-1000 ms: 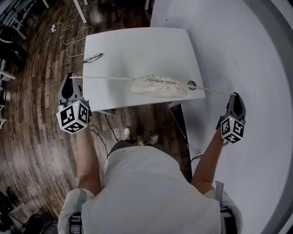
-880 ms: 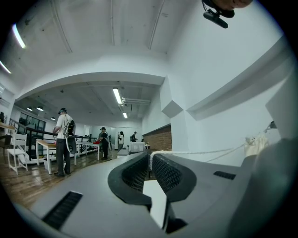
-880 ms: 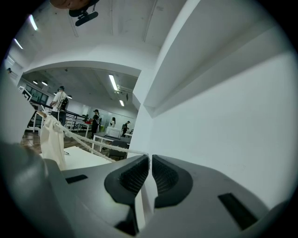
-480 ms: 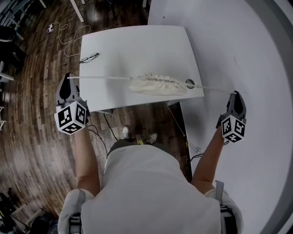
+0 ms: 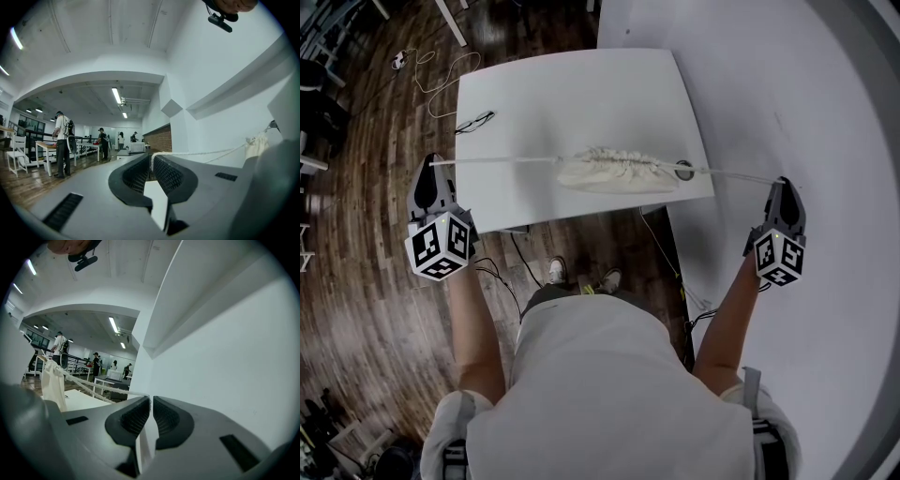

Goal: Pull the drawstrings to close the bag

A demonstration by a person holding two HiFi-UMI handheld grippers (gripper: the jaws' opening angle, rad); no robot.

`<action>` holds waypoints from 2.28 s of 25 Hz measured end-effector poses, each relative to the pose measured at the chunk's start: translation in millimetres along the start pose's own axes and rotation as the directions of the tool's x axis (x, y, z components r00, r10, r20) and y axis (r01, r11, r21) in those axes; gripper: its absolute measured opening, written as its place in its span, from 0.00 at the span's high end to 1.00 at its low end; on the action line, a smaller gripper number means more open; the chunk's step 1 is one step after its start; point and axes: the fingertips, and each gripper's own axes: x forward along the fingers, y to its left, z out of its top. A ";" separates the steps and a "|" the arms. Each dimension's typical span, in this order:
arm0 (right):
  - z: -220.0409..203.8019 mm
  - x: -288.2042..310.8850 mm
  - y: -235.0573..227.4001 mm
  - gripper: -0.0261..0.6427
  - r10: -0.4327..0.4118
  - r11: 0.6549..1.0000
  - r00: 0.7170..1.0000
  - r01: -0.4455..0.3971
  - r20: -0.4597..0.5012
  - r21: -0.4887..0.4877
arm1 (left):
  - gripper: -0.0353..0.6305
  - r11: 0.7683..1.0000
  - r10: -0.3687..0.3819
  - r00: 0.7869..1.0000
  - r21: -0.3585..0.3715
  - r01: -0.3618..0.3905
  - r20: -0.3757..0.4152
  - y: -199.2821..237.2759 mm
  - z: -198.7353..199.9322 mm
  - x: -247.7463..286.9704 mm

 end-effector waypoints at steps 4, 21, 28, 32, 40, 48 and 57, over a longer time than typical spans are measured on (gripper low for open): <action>2.9 -2.2 1.1 0.89 -0.005 1.000 1.000 0.005 0.001 -0.009 | 0.90 1.000 -0.008 1.000 -0.002 0.008 -0.001 1.7 -1.7 1.3; 14.8 9.1 39.7 0.89 0.139 0.983 0.990 -0.141 0.027 0.120 | 0.91 0.929 -0.212 0.977 -0.307 0.207 0.017 -28.4 1.5 21.0; 65.2 14.0 81.0 0.89 0.232 0.948 0.965 -0.252 0.118 0.194 | 0.91 0.903 -0.289 0.953 -0.304 0.303 0.089 -62.5 44.0 14.5; 87.4 13.1 85.3 0.89 0.241 0.938 0.953 -0.278 0.183 0.209 | 0.91 0.904 -0.293 0.949 -0.291 0.314 0.116 -66.4 51.9 10.5; 104.9 26.7 114.4 0.89 0.331 0.899 0.921 -0.374 0.205 0.229 | 0.91 0.919 -0.281 0.954 -0.258 0.299 0.104 -68.5 60.8 -0.1; 97.8 31.2 153.0 0.89 0.388 0.872 0.901 -0.427 0.193 0.241 | 0.91 0.925 -0.276 0.956 -0.244 0.292 0.099 -58.3 53.8 -6.4; 101.9 25.4 195.6 0.89 0.440 0.849 0.877 -0.477 0.194 0.230 | 0.91 0.916 -0.308 0.947 -0.240 0.322 0.095 -56.4 43.0 -10.1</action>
